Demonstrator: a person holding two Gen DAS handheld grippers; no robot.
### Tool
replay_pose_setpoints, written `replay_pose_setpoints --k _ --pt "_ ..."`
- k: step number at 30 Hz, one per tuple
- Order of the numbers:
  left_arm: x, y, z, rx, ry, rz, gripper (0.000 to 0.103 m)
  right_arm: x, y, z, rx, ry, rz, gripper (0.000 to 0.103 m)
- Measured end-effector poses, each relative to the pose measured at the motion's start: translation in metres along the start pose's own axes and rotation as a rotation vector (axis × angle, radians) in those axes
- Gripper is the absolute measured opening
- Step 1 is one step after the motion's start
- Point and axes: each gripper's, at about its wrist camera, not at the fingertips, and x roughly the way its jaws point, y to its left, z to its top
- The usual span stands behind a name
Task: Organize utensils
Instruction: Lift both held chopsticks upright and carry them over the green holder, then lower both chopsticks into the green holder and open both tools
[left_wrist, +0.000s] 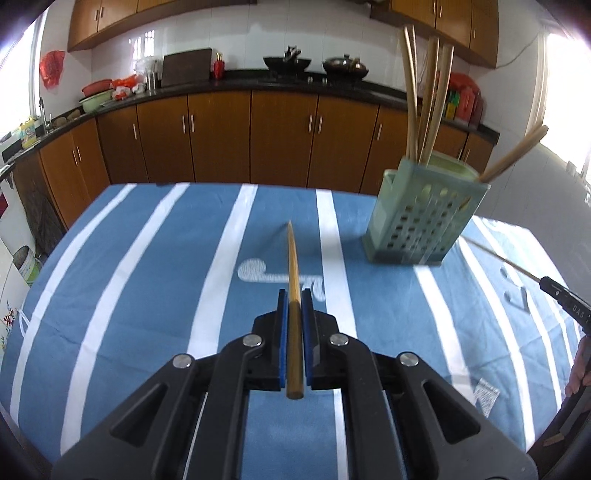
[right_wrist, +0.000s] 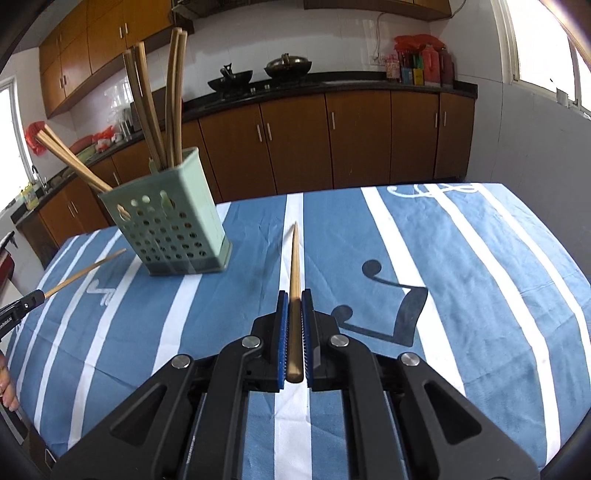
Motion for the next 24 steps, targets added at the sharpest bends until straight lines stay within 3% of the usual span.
replay_pose_setpoints --k 24 --pt "-0.057 -0.002 0.044 -0.014 -0.193 -0.036 0.007 -0.042 0.009 0.036 0.002 -0.161 0.054 0.008"
